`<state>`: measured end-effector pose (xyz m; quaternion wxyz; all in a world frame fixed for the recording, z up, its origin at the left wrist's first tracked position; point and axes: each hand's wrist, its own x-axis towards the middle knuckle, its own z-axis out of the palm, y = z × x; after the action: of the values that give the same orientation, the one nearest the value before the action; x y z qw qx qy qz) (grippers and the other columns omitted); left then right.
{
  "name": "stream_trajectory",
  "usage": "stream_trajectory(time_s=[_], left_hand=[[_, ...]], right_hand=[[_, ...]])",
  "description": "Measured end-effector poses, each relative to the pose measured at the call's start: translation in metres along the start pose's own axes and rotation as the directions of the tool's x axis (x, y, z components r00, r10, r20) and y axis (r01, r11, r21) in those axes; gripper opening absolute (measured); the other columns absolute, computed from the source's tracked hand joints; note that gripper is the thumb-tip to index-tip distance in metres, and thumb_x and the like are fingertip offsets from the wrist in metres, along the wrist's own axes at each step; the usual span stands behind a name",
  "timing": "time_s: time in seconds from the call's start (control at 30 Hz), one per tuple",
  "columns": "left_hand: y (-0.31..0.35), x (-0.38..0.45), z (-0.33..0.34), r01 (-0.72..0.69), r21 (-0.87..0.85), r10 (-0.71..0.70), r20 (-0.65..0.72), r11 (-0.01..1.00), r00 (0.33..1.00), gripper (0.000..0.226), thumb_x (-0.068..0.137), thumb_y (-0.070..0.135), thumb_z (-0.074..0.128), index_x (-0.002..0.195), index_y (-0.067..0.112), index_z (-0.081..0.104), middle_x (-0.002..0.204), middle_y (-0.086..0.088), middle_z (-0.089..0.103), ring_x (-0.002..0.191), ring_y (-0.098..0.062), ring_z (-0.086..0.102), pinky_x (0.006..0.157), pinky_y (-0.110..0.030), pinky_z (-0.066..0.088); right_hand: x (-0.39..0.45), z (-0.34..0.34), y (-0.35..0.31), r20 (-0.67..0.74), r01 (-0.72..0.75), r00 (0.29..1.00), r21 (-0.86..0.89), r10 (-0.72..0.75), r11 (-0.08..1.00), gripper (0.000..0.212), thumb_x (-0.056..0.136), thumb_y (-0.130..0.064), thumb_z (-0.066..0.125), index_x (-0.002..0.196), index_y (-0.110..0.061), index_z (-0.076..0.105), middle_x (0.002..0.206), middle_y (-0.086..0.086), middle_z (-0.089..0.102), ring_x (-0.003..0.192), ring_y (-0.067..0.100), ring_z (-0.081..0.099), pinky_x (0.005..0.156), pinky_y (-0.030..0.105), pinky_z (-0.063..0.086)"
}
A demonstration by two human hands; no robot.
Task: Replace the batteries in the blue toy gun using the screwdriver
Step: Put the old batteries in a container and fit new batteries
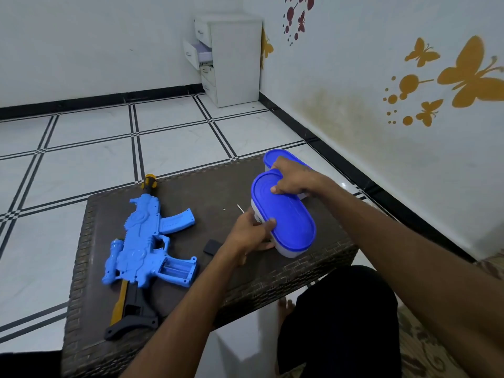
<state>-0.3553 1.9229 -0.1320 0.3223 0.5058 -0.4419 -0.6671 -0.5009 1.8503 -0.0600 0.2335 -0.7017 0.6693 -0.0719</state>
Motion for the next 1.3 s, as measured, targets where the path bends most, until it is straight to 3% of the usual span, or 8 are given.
stream_trajectory(time_s=[0.1, 0.2, 0.4, 0.63, 0.73, 1.03, 1.17, 1.3], left_hand=[[0.0, -0.007, -0.002, -0.062, 0.005, 0.062, -0.048, 0.998, 0.997, 0.035, 0.104, 0.034, 0.037, 0.138, 0.041, 0.038, 0.12, -0.007, 0.061, 0.082, -0.019, 0.069, 0.062, -0.031, 0.06], [-0.01, -0.003, -0.001, -0.156, 0.132, 0.171, -0.113, 0.979, 0.979, 0.051, 0.103, 0.034, 0.04, 0.151, 0.038, 0.022, 0.104, -0.006, 0.067, 0.079, -0.02, 0.071, 0.071, -0.038, 0.061], [-0.004, 0.004, 0.007, -0.159, 0.218, 0.2, -0.181, 0.963, 0.963, 0.06, 0.094, 0.028, 0.062, 0.147, 0.032, 0.035, 0.074, -0.006, 0.073, 0.061, -0.018, 0.07, 0.063, -0.031, 0.06], [-0.002, 0.009, 0.004, -0.059, 0.047, 0.068, -0.202, 0.997, 0.977, 0.058, 0.09, 0.005, 0.065, 0.143, 0.016, 0.046, 0.085, -0.019, 0.073, 0.059, -0.02, 0.063, 0.055, -0.028, 0.055], [-0.003, 0.008, 0.001, -0.049, 0.074, 0.064, -0.222, 0.996, 0.973, 0.055, 0.089, 0.004, 0.065, 0.141, 0.018, 0.05, 0.087, -0.016, 0.074, 0.063, -0.02, 0.067, 0.061, -0.03, 0.059], [-0.003, 0.0, 0.007, -0.031, 0.031, 0.035, -0.148, 0.999, 0.988, 0.053, 0.088, 0.006, 0.067, 0.138, 0.019, 0.052, 0.083, -0.016, 0.072, 0.064, -0.02, 0.067, 0.058, -0.028, 0.057], [0.0, -0.005, 0.003, -0.064, 0.025, 0.067, -0.157, 0.998, 0.985, 0.029, 0.093, 0.01, 0.061, 0.122, 0.014, 0.062, 0.084, -0.014, 0.071, 0.07, -0.024, 0.066, 0.063, -0.029, 0.061], [0.004, -0.003, -0.006, -0.087, 0.111, 0.106, -0.174, 0.99, 0.979, 0.031, 0.094, 0.013, 0.06, 0.124, 0.004, 0.06, 0.093, -0.02, 0.071, 0.073, -0.026, 0.069, 0.071, -0.036, 0.061]], right_hand=[[-0.003, -0.005, 0.008, 0.025, -0.02, 1.0, 0.129, 0.017, 0.991, 0.046, 0.095, -0.017, 0.056, 0.138, -0.015, 0.039, 0.128, 0.008, 0.048, 0.114, 0.027, 0.053, 0.096, 0.041, 0.049], [-0.007, -0.006, 0.017, 0.005, -0.035, 0.999, 0.241, 0.035, 0.97, 0.042, 0.096, -0.014, 0.054, 0.136, -0.016, 0.04, 0.13, 0.01, 0.049, 0.114, 0.029, 0.056, 0.099, 0.048, 0.05], [-0.021, -0.007, 0.027, -0.039, 0.003, 0.999, 0.443, 0.016, 0.897, 0.027, 0.095, -0.008, 0.053, 0.118, -0.02, 0.045, 0.125, 0.009, 0.054, 0.102, 0.027, 0.061, 0.077, 0.038, 0.055], [-0.043, -0.03, 0.026, -0.07, 0.161, 0.986, 0.658, -0.153, 0.735, 0.024, 0.097, 0.006, 0.048, 0.111, -0.013, 0.048, 0.101, 0.014, 0.061, 0.075, 0.016, 0.063, 0.052, 0.019, 0.05], [-0.052, -0.053, 0.031, -0.209, 0.289, 0.957, 0.72, -0.2, 0.631, 0.028, 0.095, 0.009, 0.049, 0.104, -0.016, 0.054, 0.093, 0.009, 0.064, 0.076, 0.014, 0.064, 0.061, 0.021, 0.052], [-0.038, -0.046, 0.044, -0.593, 0.443, 0.804, 0.547, -0.045, 0.71, 0.028, 0.088, 0.015, 0.054, 0.098, -0.01, 0.061, 0.092, -0.001, 0.066, 0.085, 0.006, 0.062, 0.076, 0.02, 0.05], [-0.021, -0.018, 0.05, -0.631, 0.404, 0.774, 0.424, -0.056, 0.81, 0.032, 0.086, 0.014, 0.05, 0.097, -0.014, 0.059, 0.105, -0.002, 0.07, 0.102, 0.012, 0.064, 0.085, 0.029, 0.055], [-0.006, 0.004, 0.062, -0.552, 0.275, 0.83, 0.282, -0.079, 0.919, 0.036, 0.087, 0.008, 0.042, 0.085, -0.026, 0.053, 0.101, 0.0, 0.066, 0.099, 0.024, 0.063, 0.078, 0.043, 0.055]])
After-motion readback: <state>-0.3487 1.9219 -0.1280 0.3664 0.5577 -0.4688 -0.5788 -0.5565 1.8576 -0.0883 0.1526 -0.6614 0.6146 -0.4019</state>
